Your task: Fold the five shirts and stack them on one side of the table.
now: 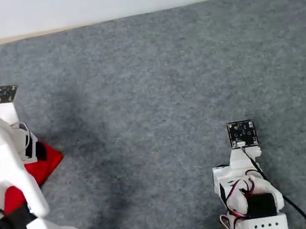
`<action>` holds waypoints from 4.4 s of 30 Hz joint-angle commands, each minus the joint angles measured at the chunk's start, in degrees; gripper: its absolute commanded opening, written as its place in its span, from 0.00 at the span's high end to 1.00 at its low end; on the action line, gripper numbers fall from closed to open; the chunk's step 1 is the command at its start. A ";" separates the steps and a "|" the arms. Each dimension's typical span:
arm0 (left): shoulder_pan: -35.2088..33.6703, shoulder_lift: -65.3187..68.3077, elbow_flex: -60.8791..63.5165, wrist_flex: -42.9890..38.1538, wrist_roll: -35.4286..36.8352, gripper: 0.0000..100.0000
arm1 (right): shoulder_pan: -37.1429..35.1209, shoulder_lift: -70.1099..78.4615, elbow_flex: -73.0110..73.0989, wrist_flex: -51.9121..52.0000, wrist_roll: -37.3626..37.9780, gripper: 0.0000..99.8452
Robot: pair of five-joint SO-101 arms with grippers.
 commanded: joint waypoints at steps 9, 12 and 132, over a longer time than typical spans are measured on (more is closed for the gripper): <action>0.53 7.56 -2.68 -4.92 -1.05 0.81 | 0.75 0.22 0.79 0.13 0.26 0.99; 0.97 7.82 -2.68 -4.57 -1.05 0.86 | 0.75 0.22 0.79 0.13 0.26 0.99; 19.08 -12.48 -21.67 21.19 6.33 0.83 | 0.84 0.22 -0.09 0.66 0.53 0.93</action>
